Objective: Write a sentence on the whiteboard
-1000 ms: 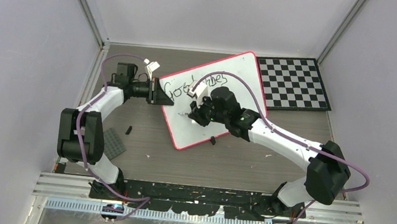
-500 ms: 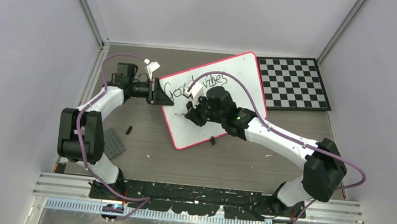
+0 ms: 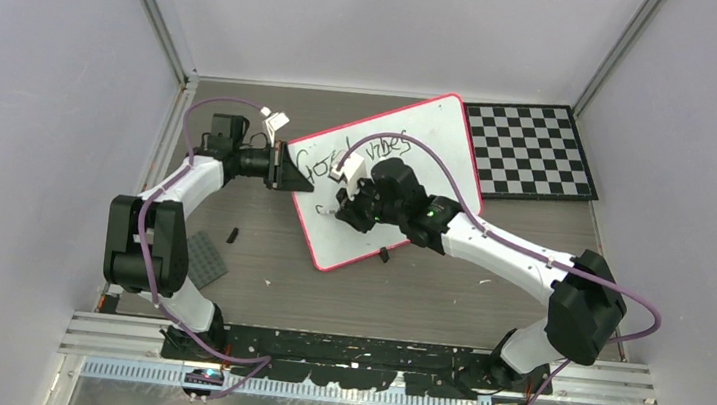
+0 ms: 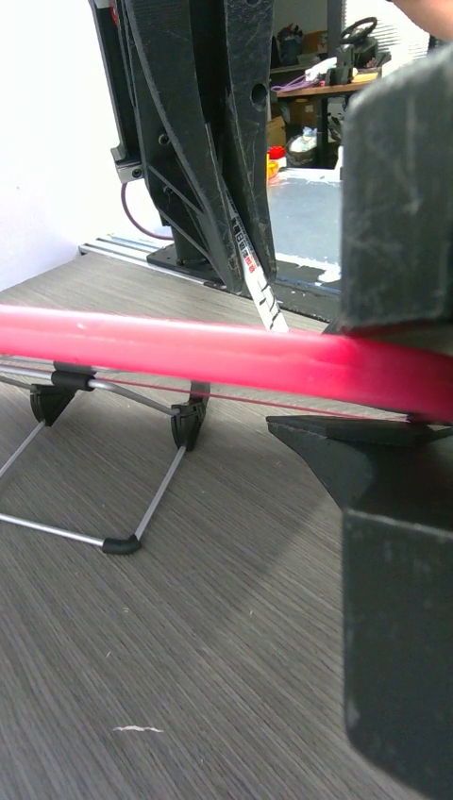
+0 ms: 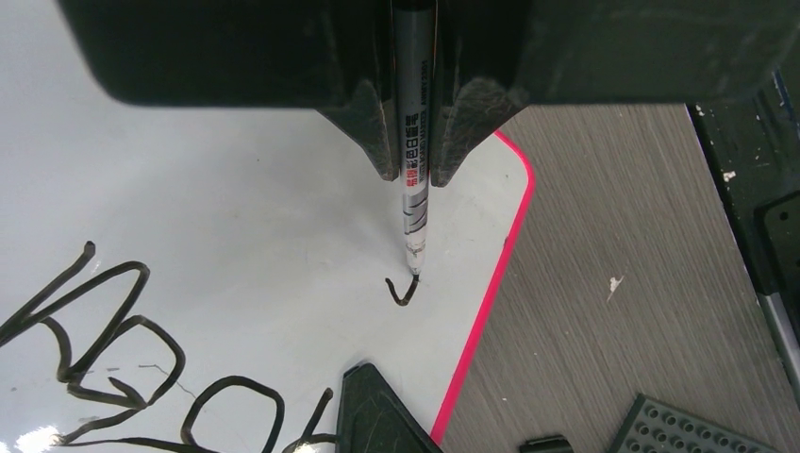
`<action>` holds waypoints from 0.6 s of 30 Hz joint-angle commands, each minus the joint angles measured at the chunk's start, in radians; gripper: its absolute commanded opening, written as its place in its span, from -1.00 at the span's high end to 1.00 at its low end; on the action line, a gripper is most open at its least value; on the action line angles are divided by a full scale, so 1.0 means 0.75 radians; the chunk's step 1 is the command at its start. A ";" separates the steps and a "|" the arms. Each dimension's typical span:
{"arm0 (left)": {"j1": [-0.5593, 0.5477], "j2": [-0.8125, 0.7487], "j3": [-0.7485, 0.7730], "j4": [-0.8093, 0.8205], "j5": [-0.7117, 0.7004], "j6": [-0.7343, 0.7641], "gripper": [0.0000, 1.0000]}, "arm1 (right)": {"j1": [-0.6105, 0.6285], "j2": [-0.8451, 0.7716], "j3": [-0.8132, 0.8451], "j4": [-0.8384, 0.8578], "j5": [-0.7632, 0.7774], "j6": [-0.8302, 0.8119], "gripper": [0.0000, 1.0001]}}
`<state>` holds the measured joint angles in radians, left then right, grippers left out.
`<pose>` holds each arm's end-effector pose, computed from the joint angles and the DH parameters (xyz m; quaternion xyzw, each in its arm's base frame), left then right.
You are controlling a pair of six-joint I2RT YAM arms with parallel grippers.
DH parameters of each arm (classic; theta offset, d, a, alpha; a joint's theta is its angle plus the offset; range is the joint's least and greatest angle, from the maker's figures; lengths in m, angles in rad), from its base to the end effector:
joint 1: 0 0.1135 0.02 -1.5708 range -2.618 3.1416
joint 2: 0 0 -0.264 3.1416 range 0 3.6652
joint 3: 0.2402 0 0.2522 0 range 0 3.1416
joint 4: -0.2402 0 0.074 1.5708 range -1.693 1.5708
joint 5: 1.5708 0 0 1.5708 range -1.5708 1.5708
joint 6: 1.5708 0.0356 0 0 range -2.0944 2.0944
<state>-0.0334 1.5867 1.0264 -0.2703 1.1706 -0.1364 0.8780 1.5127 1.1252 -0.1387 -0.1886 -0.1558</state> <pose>0.3216 -0.0436 0.2332 0.1596 0.7864 -0.5388 0.2567 0.2174 0.2723 0.2853 -0.4672 0.7269 0.2518 0.4358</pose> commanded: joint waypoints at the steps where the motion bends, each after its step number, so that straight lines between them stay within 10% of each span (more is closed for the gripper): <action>1: 0.002 0.003 0.047 -0.059 -0.040 0.000 1.00 | 0.006 -0.040 -0.006 0.000 0.035 -0.023 0.99; 18: 0.003 0.003 0.050 -0.093 -0.037 0.027 1.00 | -0.012 -0.076 -0.068 -0.046 0.055 -0.006 0.99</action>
<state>-0.0334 1.5867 1.0313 -0.2928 1.1702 -0.1078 0.8753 1.4811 1.0805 -0.1658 -0.1616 -0.1589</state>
